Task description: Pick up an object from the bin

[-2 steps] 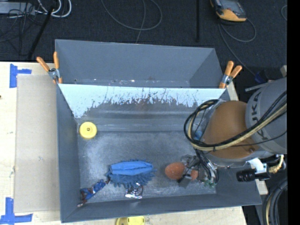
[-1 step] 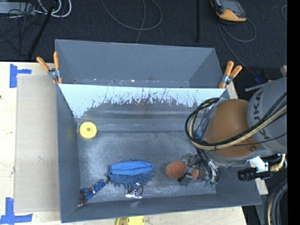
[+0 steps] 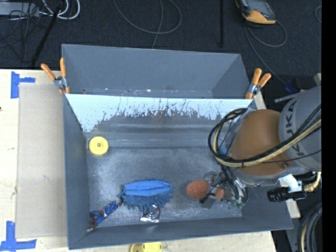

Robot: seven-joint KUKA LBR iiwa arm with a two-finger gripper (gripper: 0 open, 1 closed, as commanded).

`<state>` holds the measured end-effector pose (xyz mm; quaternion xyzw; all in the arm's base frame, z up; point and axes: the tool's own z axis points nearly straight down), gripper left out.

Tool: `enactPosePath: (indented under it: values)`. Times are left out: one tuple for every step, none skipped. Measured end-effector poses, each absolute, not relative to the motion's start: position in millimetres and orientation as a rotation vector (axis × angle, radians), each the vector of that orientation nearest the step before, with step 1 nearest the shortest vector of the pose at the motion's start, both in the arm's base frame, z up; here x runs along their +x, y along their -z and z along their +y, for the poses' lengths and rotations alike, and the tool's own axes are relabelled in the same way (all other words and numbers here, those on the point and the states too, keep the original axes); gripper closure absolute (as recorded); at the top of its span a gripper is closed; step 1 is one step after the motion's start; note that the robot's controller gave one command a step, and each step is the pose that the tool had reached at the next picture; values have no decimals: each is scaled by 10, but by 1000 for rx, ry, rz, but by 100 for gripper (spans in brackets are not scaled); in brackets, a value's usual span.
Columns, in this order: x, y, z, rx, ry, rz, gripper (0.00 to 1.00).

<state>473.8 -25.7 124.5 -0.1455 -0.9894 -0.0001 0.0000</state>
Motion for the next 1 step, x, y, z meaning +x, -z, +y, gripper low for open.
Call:
enactPosePath:
  values:
    - [4736, -1306, -256, -456, 0, -3108, 100]
